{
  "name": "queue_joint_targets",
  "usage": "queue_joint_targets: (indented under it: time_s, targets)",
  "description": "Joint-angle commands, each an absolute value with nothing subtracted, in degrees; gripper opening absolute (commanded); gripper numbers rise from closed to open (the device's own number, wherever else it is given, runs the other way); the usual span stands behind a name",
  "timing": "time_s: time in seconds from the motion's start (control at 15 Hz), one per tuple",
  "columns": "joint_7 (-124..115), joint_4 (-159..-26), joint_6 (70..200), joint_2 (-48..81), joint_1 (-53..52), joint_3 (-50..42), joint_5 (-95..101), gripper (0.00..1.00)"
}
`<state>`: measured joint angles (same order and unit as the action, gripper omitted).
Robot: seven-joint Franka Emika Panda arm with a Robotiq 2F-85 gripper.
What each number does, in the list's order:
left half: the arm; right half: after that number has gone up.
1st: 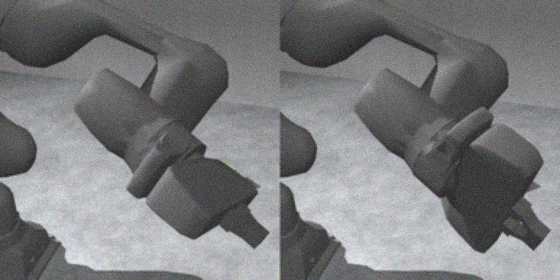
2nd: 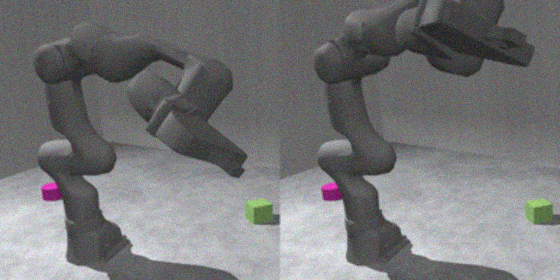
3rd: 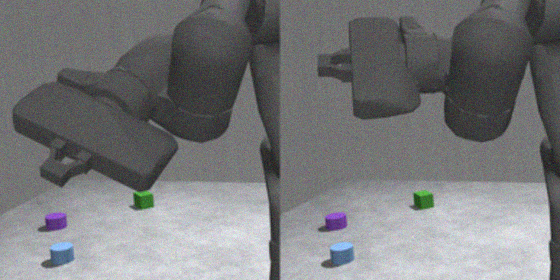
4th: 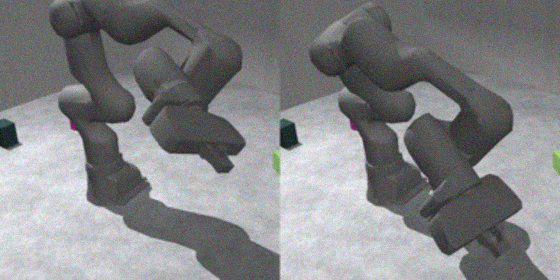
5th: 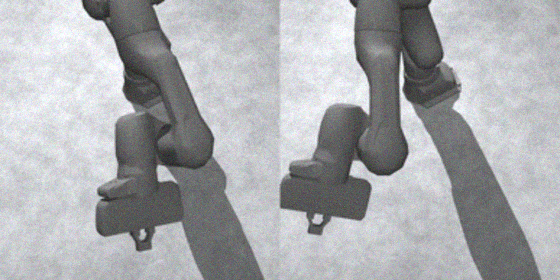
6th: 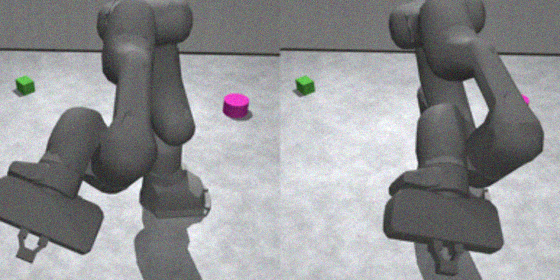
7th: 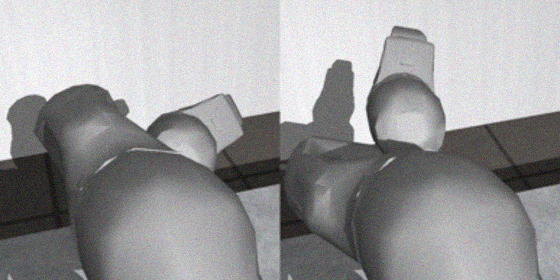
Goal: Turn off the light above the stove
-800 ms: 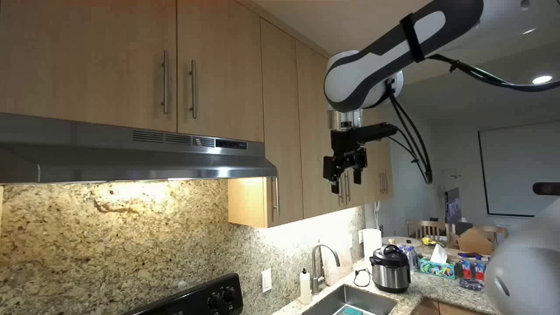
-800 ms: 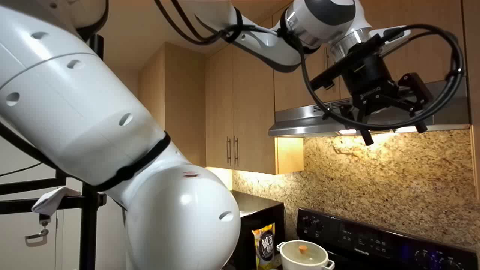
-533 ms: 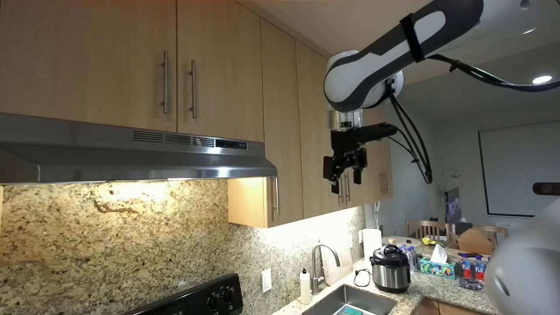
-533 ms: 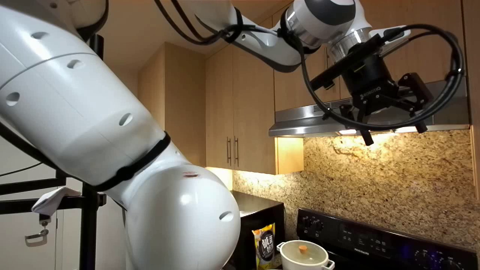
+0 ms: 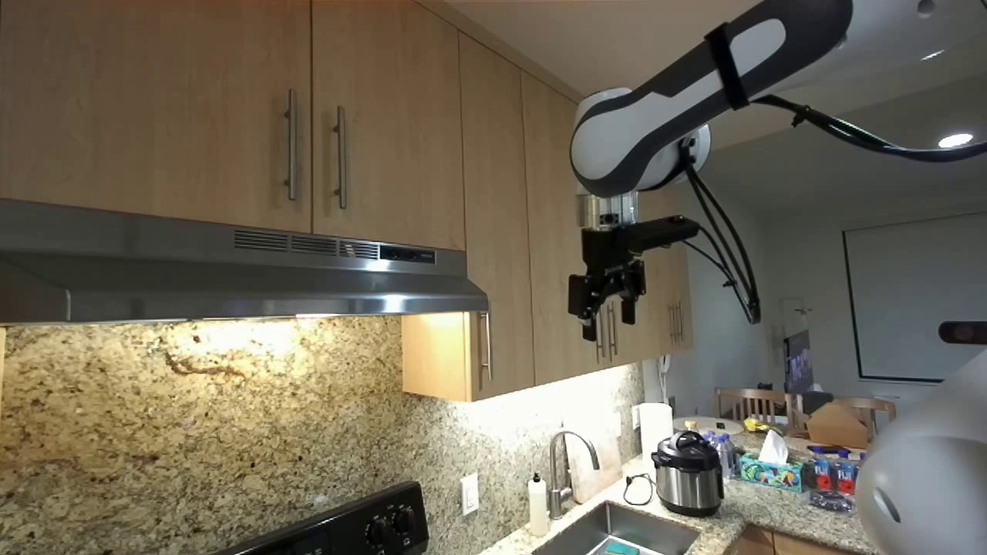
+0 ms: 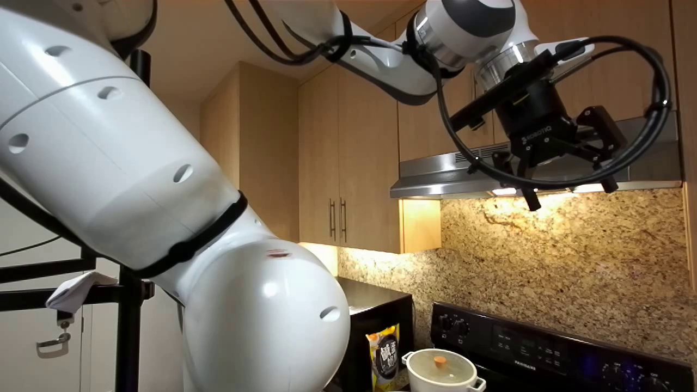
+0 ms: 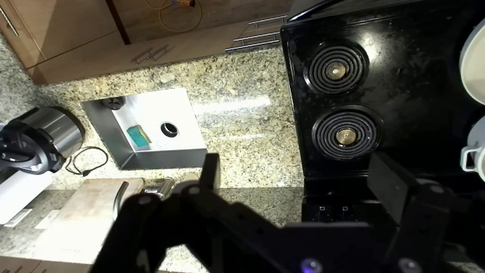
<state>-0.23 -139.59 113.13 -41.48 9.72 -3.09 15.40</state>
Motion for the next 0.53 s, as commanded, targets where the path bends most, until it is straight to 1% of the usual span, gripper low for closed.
queue_joint_targets:
  time_s: [0.0, 0.27, 0.47]
  targets:
    - [0.91, -138.35, 114.47, -40.37, 8.10, -3.21, 16.04, 1.00]
    - [1.67, -136.57, 117.57, -38.68, 5.96, -3.42, 15.34, 1.00]
    - [1.73, -134.95, 123.19, -36.01, 4.37, -4.07, 13.91, 1.00]
